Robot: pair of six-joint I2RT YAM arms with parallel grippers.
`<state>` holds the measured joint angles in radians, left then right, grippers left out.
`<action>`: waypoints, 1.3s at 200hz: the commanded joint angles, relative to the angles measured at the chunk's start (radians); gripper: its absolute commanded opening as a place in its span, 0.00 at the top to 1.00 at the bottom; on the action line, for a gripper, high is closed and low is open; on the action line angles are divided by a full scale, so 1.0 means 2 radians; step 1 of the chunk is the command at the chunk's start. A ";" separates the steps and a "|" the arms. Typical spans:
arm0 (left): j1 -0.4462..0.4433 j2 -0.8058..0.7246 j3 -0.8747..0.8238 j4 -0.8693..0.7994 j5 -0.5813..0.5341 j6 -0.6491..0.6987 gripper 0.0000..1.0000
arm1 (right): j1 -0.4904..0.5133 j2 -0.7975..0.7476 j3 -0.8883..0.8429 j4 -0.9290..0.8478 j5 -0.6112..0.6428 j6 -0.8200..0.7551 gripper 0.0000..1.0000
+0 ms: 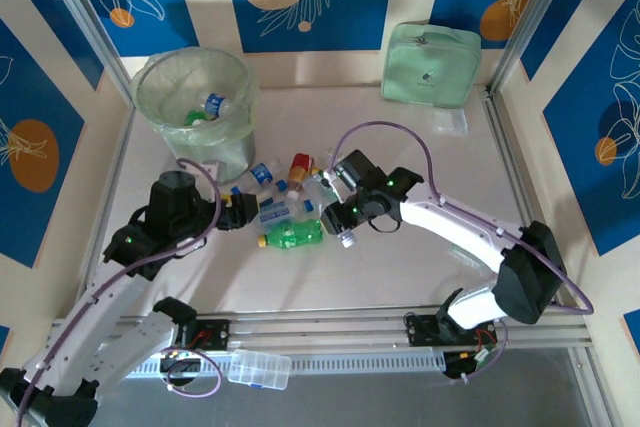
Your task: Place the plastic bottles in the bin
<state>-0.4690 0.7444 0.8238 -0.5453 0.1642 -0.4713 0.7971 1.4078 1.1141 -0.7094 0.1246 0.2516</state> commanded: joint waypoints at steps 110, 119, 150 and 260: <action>-0.016 0.043 -0.118 0.393 0.202 -0.130 0.05 | 0.094 -0.089 -0.034 0.068 -0.035 -0.013 0.49; -0.021 0.052 -0.116 0.394 0.202 -0.132 0.06 | 0.094 -0.092 -0.035 0.071 -0.038 -0.012 0.49; -0.037 0.065 -0.124 0.394 0.185 -0.139 0.06 | 0.091 -0.098 -0.033 0.076 -0.037 -0.008 0.49; -0.082 0.126 -0.143 0.531 0.206 -0.220 0.21 | 0.069 -0.110 -0.025 0.114 -0.052 0.015 0.49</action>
<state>-0.6147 0.9730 0.5430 0.3717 0.5293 -0.8543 0.9516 1.2171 1.0557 -0.5247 0.0669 0.2550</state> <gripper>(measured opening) 0.802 0.517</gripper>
